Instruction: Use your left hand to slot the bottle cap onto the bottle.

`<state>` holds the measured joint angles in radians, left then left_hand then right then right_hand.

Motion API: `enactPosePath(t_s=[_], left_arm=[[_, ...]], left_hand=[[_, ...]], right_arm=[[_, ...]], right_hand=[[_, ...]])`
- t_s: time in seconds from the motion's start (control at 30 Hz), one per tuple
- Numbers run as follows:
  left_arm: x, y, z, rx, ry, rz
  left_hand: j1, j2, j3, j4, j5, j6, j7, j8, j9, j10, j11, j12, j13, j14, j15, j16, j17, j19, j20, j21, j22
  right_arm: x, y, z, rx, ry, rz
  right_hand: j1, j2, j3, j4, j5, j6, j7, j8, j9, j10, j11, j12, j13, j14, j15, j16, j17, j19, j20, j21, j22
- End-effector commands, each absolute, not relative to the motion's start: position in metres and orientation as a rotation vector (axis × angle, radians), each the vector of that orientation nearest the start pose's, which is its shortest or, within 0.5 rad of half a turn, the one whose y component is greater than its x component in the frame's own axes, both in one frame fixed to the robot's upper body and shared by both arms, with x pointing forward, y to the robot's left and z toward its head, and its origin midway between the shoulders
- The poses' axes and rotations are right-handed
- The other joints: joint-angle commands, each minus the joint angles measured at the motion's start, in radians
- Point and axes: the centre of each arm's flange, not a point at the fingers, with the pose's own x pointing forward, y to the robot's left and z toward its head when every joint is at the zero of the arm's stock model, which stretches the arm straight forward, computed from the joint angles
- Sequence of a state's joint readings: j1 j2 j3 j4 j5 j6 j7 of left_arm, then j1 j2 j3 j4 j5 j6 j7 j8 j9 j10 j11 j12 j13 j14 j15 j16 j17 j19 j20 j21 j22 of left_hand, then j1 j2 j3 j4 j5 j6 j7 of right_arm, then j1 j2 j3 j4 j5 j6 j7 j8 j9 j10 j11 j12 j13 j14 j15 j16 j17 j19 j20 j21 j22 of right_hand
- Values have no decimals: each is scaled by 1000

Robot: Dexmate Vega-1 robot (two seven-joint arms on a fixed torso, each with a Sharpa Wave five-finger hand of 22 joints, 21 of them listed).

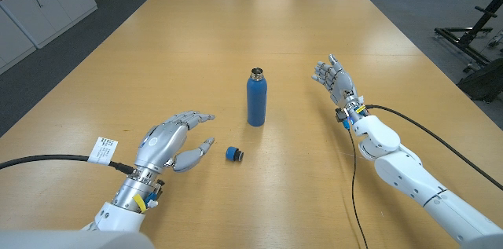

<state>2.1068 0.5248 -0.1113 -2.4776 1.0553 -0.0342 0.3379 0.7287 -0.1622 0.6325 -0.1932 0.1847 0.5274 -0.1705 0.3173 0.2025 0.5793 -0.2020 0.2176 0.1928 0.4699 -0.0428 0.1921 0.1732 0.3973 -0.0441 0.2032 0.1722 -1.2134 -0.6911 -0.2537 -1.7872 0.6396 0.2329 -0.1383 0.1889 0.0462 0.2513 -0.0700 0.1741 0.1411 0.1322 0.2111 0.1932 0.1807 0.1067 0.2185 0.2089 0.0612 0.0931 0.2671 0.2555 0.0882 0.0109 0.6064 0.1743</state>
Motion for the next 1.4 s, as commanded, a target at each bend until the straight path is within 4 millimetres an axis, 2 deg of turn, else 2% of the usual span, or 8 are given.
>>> enactPosePath(t_s=[0.03,0.2,0.3,0.47,0.73,0.93,1.13,1.4], left_arm=[[311,237,-110,1566,-724,187],[313,233,-100,1648,-681,147],[315,231,-94,1694,-658,111],[317,227,-86,1757,-629,59],[319,219,-77,1864,-595,10],[323,211,-76,1914,-577,-37],[332,205,-80,1944,-551,-85],[344,198,-88,1930,-536,-133]], left_hand=[[29,2,-5,7,-5,31,-13,13,2,26,-7,5,7,6,-176,-1,4,15,-16,-1,3],[35,1,-8,9,-5,33,-14,13,2,32,-8,4,7,5,-177,-2,4,7,-10,-4,3],[37,5,-15,14,-6,53,-25,20,2,52,-10,7,7,8,-174,-1,5,3,-7,-6,3],[43,6,-18,16,-7,53,-31,18,1,61,-12,5,7,12,-176,0,6,-1,-17,-8,3],[62,-2,-42,16,-10,-26,-35,-20,1,-11,-14,-28,5,-22,-174,-14,4,-23,-13,-12,4],[75,-4,-53,16,-12,-62,-39,-36,2,-53,-14,-36,5,-41,-173,-16,4,-34,-13,-13,4],[64,-11,-84,23,-12,-118,-26,-58,4,-109,-13,-38,5,-74,-170,-16,5,-49,-9,-13,4],[54,-11,-103,24,-11,-157,-2,-71,5,-148,-10,-40,5,-86,-169,-13,5,-58,-7,-13,4]], right_arm=[[549,-285,-64,4,-596,198],[549,-285,-64,7,-597,196],[548,-284,-65,8,-598,196],[547,-284,-65,6,-598,194],[545,-283,-65,6,-598,193],[544,-283,-66,9,-598,190],[543,-285,-68,8,-598,187],[542,-285,-67,6,-598,189]], right_hand=[[0,11,4,-5,5,9,9,-2,2,7,6,2,1,3,9,1,2,8,4,-1,5],[0,12,3,-5,5,10,9,-2,2,7,8,2,1,3,8,1,2,8,5,-3,5],[0,12,3,-5,5,10,10,-2,2,7,7,2,0,3,9,1,3,9,5,-4,5],[0,12,2,-5,5,10,9,-2,2,6,7,2,0,4,10,1,3,9,5,-4,5],[0,13,2,-5,5,11,9,-3,2,8,6,2,-1,3,10,1,3,9,6,-7,5],[0,13,2,-6,5,11,9,-3,2,9,7,3,-1,1,8,0,3,9,7,-8,5],[0,13,1,-6,5,11,8,-3,2,8,7,2,-2,2,9,0,3,9,7,-10,5],[-1,14,1,-6,5,13,7,-3,2,9,6,3,-2,2,9,0,3,10,8,-11,5]])
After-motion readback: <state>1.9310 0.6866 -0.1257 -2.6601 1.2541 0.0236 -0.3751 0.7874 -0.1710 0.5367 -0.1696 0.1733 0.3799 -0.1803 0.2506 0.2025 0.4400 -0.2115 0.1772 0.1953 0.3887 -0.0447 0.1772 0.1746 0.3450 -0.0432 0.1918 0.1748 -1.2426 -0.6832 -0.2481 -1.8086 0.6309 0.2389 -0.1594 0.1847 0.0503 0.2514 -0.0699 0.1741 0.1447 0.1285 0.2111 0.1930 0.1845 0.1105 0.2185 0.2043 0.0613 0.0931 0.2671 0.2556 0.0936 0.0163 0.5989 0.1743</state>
